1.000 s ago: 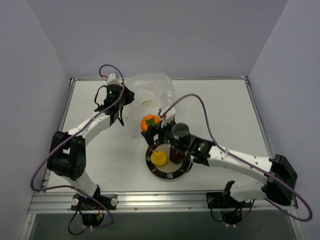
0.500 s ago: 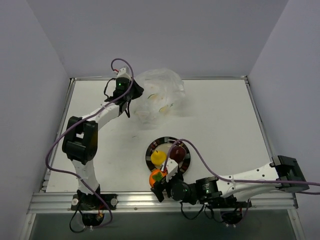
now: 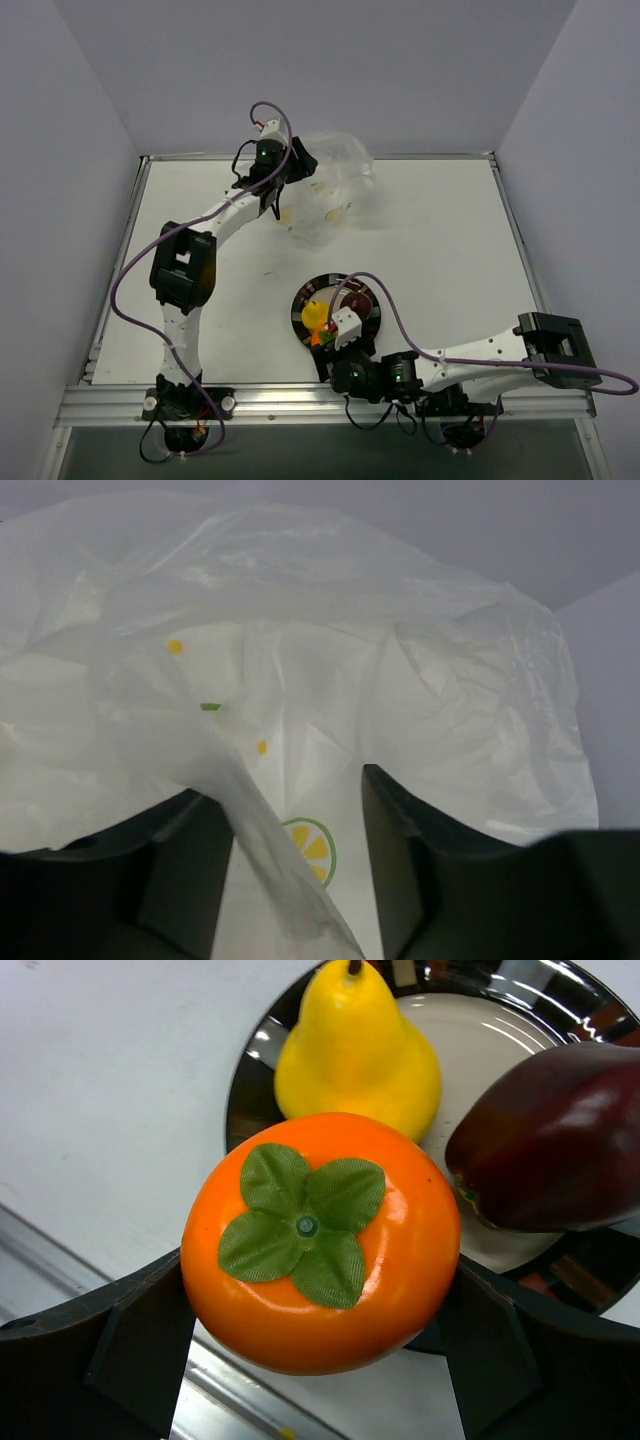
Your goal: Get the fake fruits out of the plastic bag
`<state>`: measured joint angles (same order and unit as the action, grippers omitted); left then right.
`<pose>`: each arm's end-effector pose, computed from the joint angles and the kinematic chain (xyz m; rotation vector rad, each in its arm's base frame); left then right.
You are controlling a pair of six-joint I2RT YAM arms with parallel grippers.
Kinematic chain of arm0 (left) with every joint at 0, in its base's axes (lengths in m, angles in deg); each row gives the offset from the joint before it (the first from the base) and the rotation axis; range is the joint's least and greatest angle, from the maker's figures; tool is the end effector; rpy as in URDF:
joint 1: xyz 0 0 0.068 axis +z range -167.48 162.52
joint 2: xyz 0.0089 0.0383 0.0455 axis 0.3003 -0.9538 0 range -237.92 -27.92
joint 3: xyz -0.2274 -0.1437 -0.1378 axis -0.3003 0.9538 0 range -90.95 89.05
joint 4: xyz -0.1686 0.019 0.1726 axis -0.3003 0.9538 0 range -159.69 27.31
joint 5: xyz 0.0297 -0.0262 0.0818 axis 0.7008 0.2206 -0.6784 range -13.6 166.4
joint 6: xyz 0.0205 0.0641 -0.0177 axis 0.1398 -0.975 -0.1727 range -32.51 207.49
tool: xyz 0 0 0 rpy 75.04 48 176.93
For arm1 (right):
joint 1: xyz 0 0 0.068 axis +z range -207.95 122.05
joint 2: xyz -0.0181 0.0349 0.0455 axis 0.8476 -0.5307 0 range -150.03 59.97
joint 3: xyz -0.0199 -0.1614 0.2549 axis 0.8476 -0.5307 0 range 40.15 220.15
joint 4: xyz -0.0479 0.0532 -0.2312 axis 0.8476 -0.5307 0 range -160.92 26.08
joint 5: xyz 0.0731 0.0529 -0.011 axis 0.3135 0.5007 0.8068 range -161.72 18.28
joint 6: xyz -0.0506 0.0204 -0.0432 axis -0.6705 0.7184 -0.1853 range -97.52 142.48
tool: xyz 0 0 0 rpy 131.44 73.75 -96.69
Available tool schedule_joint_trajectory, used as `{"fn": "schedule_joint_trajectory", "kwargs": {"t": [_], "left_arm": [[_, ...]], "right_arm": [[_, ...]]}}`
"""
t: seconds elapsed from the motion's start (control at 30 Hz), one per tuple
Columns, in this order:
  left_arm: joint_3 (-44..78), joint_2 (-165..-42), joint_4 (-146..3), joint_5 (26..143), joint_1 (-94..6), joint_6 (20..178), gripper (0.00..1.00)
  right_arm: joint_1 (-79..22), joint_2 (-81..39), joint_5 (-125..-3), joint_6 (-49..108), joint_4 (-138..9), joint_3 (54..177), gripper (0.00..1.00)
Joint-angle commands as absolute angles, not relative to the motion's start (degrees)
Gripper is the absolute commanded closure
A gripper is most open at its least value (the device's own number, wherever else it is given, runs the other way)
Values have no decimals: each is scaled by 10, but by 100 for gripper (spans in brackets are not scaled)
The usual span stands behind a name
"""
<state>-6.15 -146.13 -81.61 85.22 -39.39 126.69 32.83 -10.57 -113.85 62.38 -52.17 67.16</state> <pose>0.4758 -0.2008 0.3154 -0.1620 1.8459 -0.8966 0.0349 0.2247 0.2192 -0.4704 1.9840 0.6883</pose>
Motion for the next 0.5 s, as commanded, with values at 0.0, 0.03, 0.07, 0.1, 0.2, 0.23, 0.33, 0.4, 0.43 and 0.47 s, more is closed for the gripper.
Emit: {"fn": "schedule_joint_trajectory", "kwargs": {"t": [0.0,0.03,0.07,0.1,0.2,0.23,0.33,0.4,0.43,0.47], "left_arm": [[-65,-1433,-806,849,-395,1249,45],[-58,-1428,-805,848,-394,1247,35],[-51,-1423,-804,848,-394,1244,31],[-38,-1411,-801,847,-394,1237,28],[-11,-1375,-789,848,-394,1222,17],[-4,-1363,-785,845,-394,1217,14],[31,-1304,-769,831,-394,1206,2],[52,-1251,-752,798,-394,1205,6],[78,-1232,-749,790,-394,1205,6],[94,-1212,-747,774,-394,1205,6]], "right_arm": [[314,-140,-1174,648,-521,669,48],[313,-146,-1177,648,-521,670,48],[309,-156,-1183,650,-521,672,48],[300,-160,-1186,654,-521,671,48],[292,-170,-1197,666,-522,672,46],[292,-169,-1199,673,-522,670,43],[292,-162,-1209,676,-521,667,34],[290,-160,-1209,679,-521,664,23],[288,-161,-1207,678,-521,664,20],[289,-165,-1205,680,-521,666,16]]}}
